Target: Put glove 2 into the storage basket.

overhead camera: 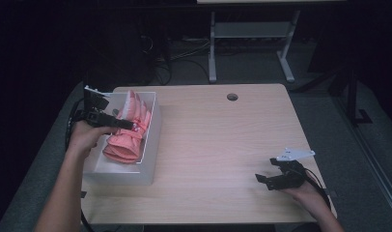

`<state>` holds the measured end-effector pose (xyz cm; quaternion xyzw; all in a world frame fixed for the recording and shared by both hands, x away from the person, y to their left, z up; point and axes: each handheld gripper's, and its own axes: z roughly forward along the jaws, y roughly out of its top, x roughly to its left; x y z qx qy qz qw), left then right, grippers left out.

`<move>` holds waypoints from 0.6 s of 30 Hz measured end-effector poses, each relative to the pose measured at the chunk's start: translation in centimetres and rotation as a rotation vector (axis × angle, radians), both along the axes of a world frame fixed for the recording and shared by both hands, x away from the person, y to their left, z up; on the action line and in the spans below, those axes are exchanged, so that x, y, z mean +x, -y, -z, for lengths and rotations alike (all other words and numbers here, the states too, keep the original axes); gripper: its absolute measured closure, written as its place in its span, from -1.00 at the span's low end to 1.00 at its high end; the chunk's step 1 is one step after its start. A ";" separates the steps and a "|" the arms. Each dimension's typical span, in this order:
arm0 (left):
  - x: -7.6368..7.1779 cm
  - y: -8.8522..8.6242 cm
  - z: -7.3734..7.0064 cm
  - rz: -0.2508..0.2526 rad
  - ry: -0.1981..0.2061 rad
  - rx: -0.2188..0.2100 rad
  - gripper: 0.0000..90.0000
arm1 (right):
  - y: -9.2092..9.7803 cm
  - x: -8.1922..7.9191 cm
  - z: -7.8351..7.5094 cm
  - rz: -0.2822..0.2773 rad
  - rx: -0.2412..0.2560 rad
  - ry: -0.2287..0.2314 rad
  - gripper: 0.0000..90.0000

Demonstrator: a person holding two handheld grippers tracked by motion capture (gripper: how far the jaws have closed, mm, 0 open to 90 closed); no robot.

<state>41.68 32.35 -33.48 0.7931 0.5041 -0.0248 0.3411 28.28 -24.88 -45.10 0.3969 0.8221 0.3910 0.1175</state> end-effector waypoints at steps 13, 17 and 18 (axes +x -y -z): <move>1.2 1.0 5.5 0.019 -0.106 0.026 0.25 | 0.1 -0.1 -0.1 -0.003 0.002 0.001 -0.72; 1.4 1.3 7.1 0.027 -0.130 0.028 0.22 | 0.0 -0.1 -0.1 -0.006 0.003 0.003 -0.72; 1.4 1.2 7.4 0.030 -0.131 0.021 0.19 | -0.1 -0.1 -0.1 -0.005 0.004 0.002 -0.72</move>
